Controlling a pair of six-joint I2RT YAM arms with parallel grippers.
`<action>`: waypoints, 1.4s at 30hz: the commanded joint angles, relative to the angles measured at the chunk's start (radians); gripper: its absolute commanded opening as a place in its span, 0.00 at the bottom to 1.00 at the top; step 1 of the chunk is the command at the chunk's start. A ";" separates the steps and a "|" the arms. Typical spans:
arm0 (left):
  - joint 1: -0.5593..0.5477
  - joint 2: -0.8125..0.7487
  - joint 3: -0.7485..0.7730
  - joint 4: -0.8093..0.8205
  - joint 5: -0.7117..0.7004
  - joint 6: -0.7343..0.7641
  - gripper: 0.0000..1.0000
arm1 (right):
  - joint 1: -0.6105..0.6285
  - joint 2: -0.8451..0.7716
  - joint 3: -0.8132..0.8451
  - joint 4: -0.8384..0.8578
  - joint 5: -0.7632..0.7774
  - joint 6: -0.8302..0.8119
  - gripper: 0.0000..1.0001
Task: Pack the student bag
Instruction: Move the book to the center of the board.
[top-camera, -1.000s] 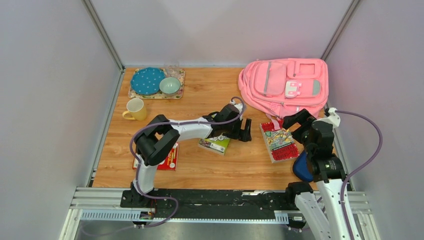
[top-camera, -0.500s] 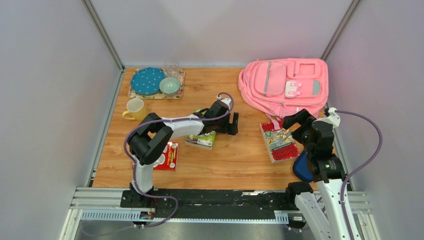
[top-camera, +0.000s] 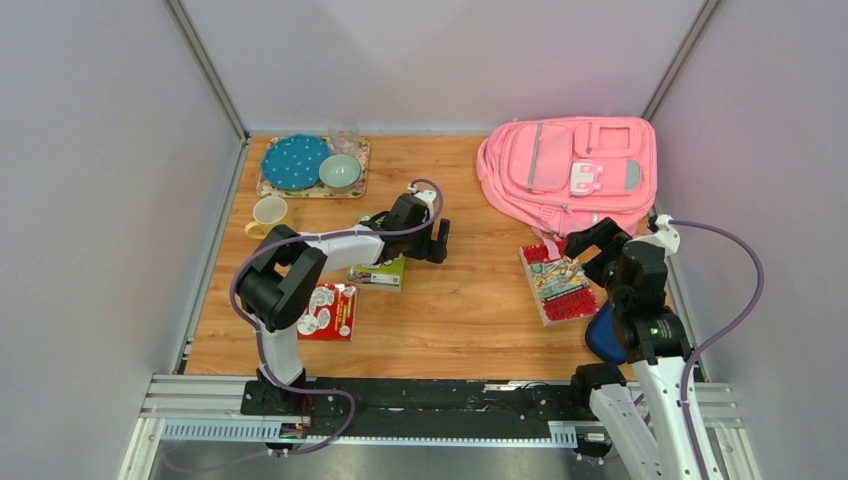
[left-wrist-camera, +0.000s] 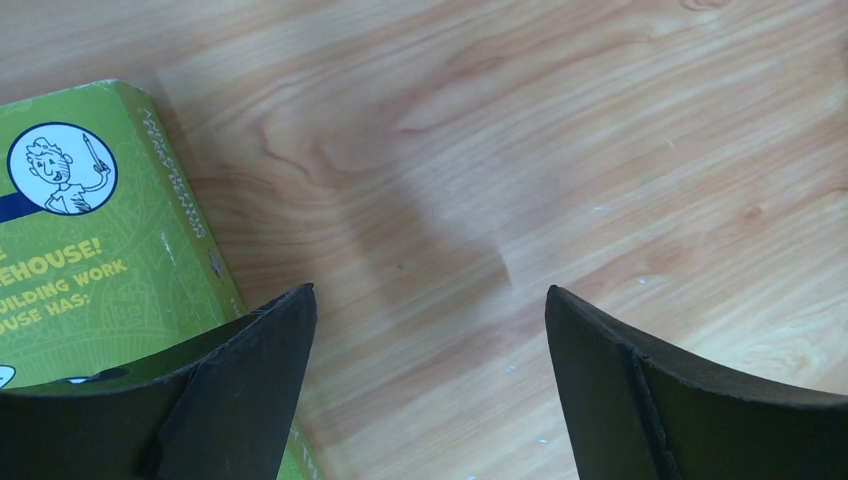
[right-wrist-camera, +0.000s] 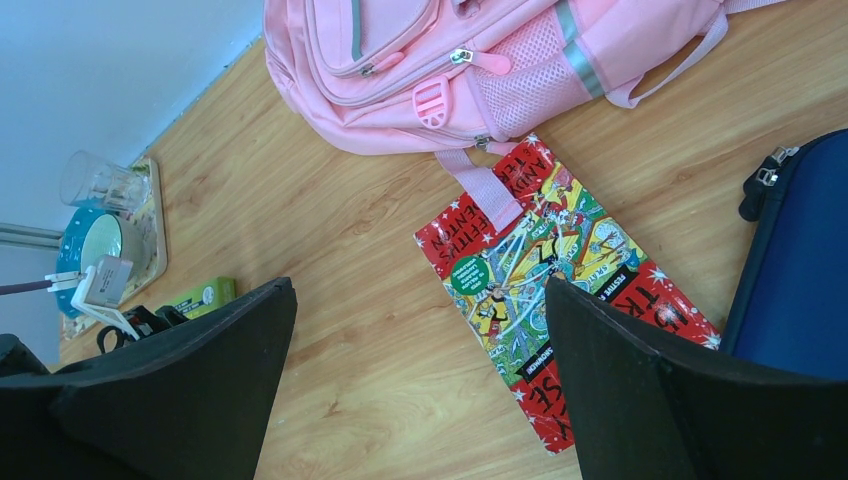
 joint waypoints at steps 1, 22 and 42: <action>0.046 0.015 -0.056 -0.120 -0.002 0.058 0.93 | 0.002 0.004 0.007 0.030 0.008 -0.012 0.98; 0.231 -0.093 -0.243 -0.209 -0.111 0.167 0.90 | 0.002 0.068 -0.011 0.084 -0.006 -0.007 0.98; 0.332 -0.242 -0.344 -0.250 -0.282 0.221 0.92 | -0.265 0.438 0.010 0.161 -0.162 0.046 0.99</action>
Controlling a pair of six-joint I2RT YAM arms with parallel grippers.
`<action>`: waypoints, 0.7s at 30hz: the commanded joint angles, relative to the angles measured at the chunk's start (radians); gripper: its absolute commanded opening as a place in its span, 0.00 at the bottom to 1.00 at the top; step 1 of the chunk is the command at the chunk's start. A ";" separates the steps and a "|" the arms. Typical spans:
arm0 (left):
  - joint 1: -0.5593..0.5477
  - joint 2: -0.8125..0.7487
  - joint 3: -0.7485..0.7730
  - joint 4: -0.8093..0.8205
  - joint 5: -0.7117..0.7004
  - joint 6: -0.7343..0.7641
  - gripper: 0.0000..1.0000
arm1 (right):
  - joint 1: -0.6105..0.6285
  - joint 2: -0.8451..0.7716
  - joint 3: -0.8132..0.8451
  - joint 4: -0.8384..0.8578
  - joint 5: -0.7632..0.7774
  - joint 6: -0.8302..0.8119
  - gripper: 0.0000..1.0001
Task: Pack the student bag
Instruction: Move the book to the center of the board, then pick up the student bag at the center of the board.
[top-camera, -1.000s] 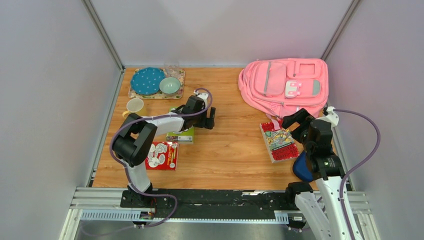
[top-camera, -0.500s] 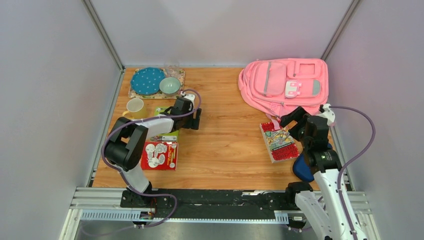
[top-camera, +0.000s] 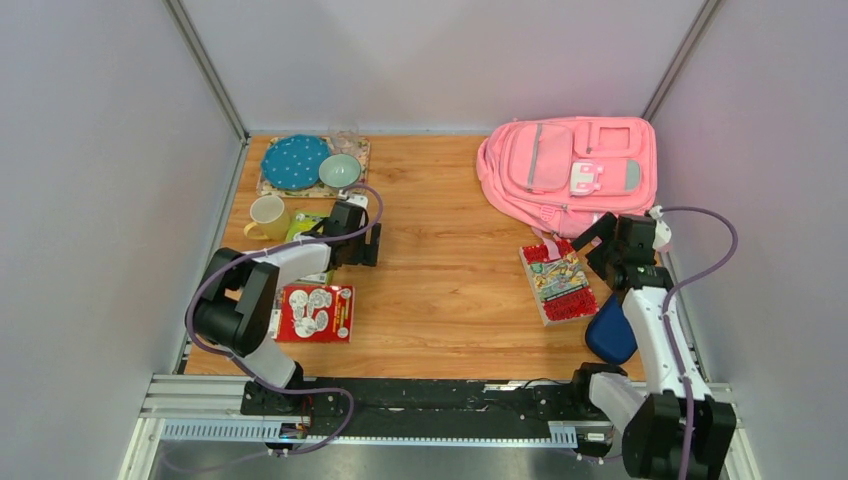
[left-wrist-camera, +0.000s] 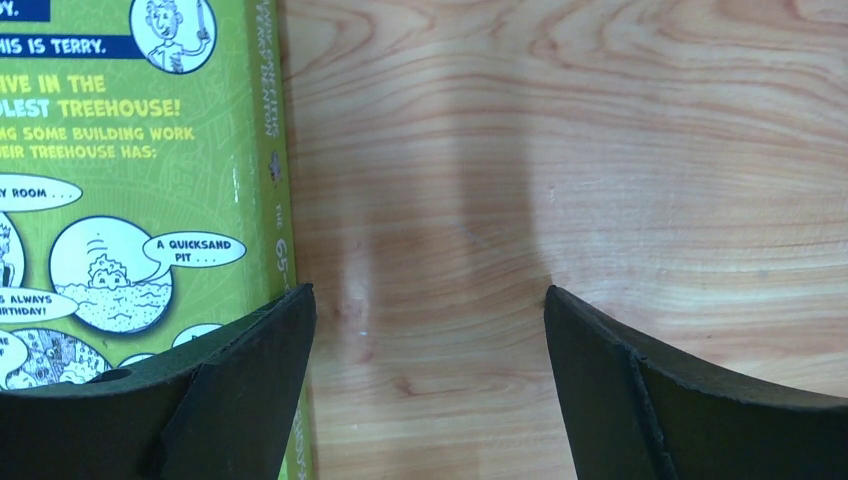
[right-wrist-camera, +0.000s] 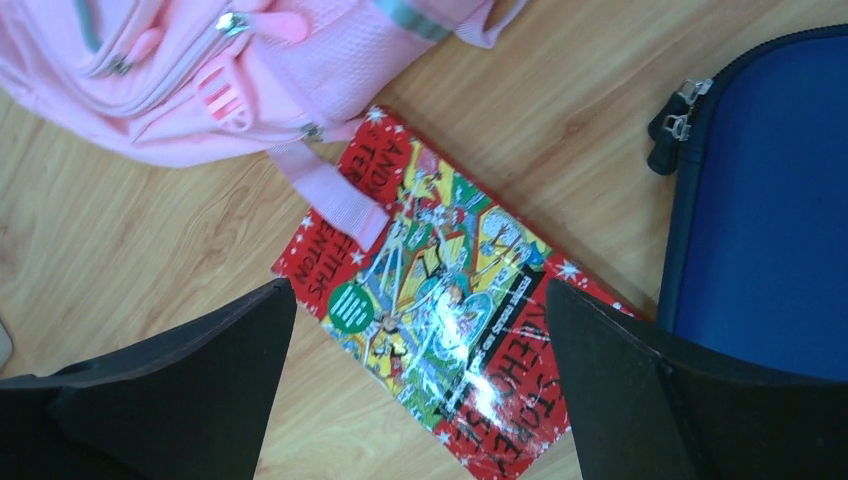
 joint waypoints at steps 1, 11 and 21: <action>0.041 0.002 -0.071 -0.156 -0.074 0.047 0.92 | -0.143 0.113 0.007 0.140 -0.172 0.055 0.99; 0.060 -0.080 -0.103 -0.118 -0.008 0.010 0.94 | -0.228 0.521 0.107 0.434 -0.303 0.160 0.98; 0.060 -0.304 -0.140 -0.092 0.240 -0.111 0.99 | -0.231 0.793 0.124 0.819 -0.341 0.337 0.96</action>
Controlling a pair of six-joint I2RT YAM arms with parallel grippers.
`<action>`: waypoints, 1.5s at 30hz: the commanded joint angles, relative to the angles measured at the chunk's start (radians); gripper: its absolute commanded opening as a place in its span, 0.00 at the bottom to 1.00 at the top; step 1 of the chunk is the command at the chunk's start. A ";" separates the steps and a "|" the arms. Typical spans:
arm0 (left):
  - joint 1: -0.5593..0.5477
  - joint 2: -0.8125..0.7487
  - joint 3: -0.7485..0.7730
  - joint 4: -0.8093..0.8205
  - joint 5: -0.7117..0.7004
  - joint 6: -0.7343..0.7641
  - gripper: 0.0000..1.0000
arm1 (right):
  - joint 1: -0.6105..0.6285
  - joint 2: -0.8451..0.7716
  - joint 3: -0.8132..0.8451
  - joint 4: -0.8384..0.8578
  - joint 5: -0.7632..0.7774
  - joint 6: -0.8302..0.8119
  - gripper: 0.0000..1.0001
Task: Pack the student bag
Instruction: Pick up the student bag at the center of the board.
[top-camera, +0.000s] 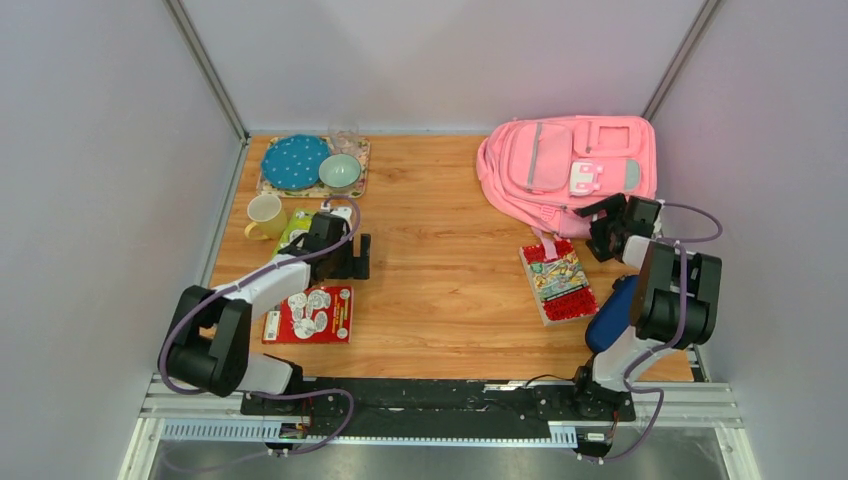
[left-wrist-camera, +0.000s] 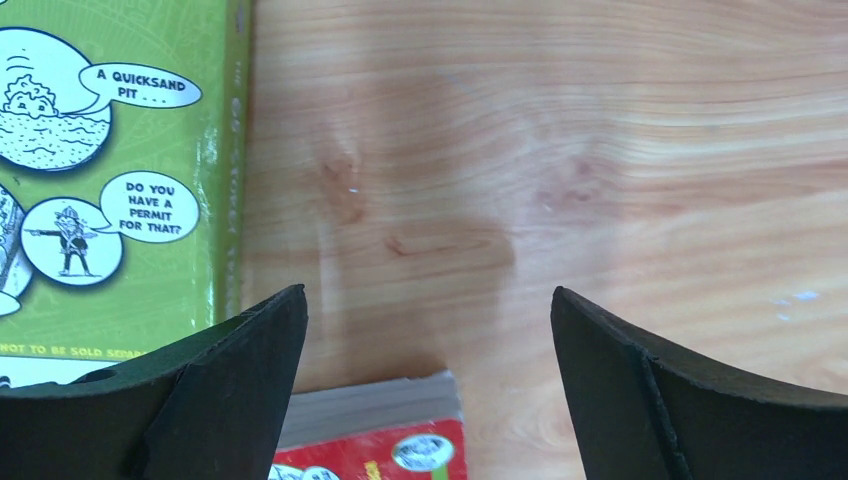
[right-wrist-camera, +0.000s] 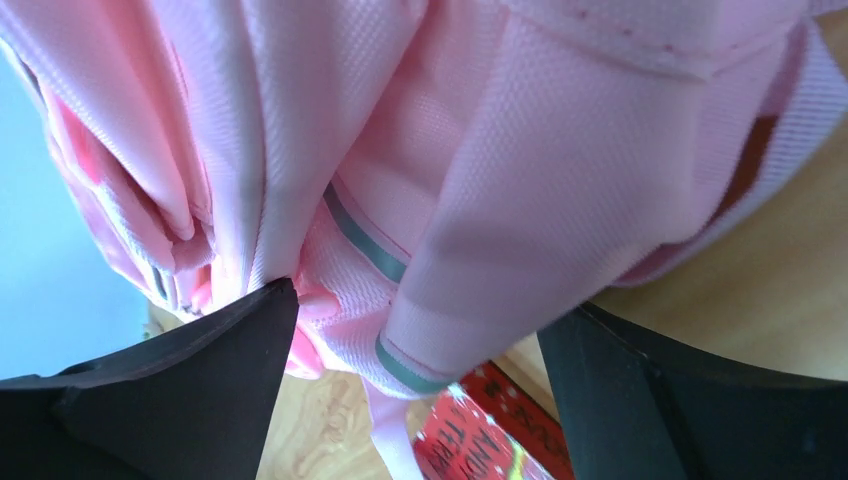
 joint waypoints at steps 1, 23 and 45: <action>0.005 -0.106 -0.009 -0.001 0.126 -0.060 0.99 | -0.005 0.089 0.017 0.231 0.006 0.111 0.96; -0.052 -0.286 -0.101 0.091 0.237 -0.165 0.99 | 0.079 -0.238 0.090 0.112 -0.140 0.189 0.00; -0.550 -0.191 0.115 0.318 0.226 -0.163 0.94 | 0.664 -0.818 -0.204 -0.171 0.330 0.385 0.00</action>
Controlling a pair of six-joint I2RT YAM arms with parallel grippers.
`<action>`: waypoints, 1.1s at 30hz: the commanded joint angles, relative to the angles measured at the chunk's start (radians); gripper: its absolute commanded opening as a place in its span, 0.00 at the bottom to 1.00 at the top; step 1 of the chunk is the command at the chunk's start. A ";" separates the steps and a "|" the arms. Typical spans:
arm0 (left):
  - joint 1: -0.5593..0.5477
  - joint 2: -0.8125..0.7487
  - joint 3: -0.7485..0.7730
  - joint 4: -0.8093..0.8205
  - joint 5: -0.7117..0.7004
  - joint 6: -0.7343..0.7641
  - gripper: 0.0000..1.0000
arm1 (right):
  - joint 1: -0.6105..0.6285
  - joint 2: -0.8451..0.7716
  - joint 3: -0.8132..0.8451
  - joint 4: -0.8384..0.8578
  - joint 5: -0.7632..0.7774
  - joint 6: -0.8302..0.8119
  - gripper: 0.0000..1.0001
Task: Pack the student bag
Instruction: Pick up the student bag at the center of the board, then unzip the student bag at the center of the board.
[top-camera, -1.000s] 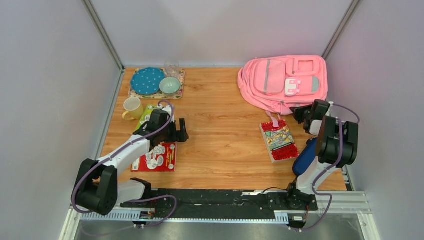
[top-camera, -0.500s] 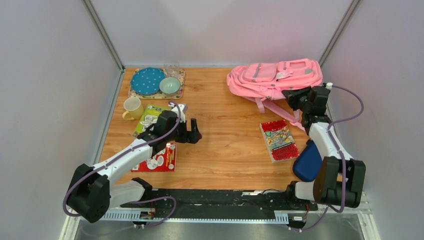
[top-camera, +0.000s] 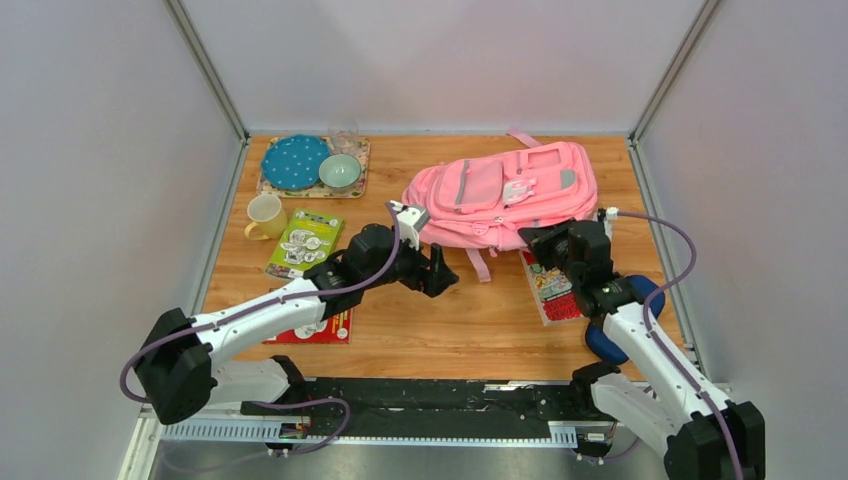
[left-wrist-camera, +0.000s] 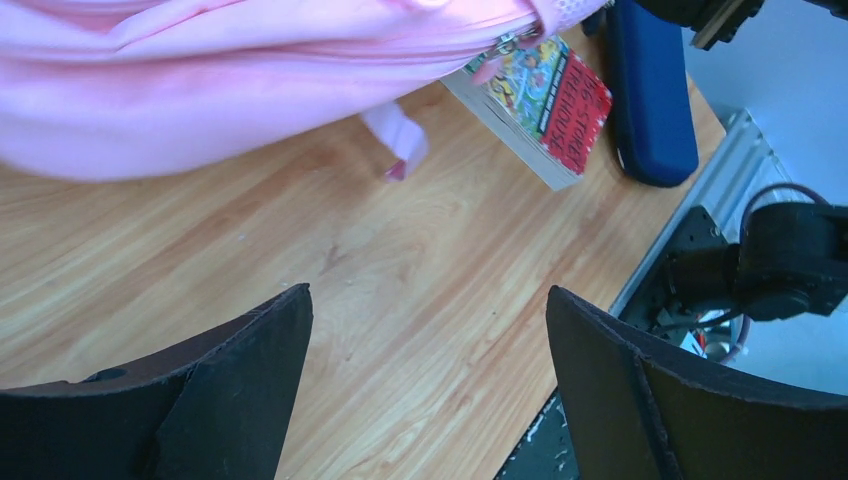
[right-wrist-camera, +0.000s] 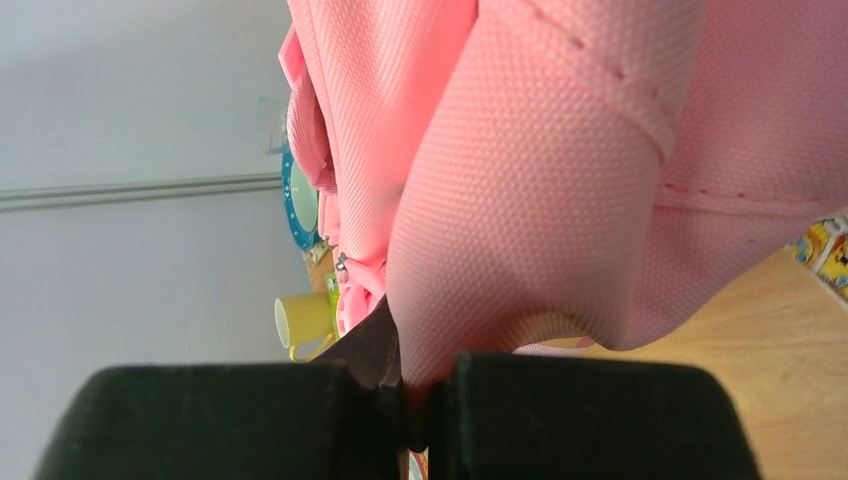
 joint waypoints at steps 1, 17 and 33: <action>-0.065 0.026 0.029 0.081 0.019 0.055 0.94 | 0.091 -0.098 -0.018 0.040 0.111 0.079 0.00; -0.227 0.175 -0.006 0.249 -0.139 0.113 0.91 | 0.240 -0.241 -0.035 -0.069 0.107 0.058 0.00; -0.252 0.284 0.066 0.408 -0.208 0.144 0.90 | 0.241 -0.279 -0.040 -0.067 0.036 0.038 0.00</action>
